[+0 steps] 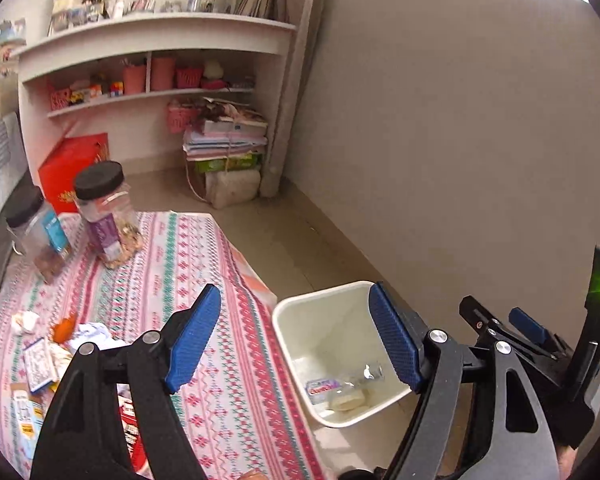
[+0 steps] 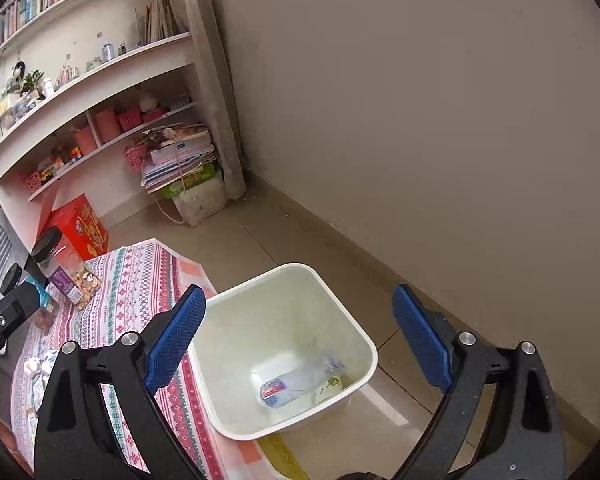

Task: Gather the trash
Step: 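Lower the plastic bottle into the white bin and open the left tool, then move both tools back over the table toward the remaining trash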

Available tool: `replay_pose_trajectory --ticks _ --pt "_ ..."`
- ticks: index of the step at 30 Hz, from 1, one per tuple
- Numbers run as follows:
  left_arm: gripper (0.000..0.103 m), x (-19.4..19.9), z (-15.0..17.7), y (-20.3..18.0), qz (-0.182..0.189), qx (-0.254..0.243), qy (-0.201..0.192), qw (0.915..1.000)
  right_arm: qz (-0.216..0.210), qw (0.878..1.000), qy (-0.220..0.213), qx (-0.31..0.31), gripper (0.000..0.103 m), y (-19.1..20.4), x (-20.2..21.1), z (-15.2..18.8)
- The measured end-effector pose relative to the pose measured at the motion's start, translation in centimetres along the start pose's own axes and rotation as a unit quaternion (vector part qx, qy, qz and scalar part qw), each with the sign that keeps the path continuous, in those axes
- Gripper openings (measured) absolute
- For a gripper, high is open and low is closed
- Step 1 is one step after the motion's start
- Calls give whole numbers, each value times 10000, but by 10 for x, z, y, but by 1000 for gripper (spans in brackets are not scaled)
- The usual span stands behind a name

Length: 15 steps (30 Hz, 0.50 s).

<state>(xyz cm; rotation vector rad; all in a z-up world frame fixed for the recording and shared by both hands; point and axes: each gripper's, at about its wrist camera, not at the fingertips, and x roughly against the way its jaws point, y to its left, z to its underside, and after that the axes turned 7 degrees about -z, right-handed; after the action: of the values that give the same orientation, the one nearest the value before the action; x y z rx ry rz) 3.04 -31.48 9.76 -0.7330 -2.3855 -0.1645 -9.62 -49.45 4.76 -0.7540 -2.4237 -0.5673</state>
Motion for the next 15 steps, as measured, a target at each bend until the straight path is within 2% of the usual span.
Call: replay_pose_trajectory --ticks 3,8,15 --pt "79 9 2 11 -369 -171 -188 9990 -111 9999 -50 109 95 13 3 3" --pt "81 18 9 35 -867 -265 -232 9956 -239 9991 -44 344 95 38 5 9" --pt "85 24 21 75 -1309 -215 -186 9910 -441 9971 73 618 96 74 2 19"
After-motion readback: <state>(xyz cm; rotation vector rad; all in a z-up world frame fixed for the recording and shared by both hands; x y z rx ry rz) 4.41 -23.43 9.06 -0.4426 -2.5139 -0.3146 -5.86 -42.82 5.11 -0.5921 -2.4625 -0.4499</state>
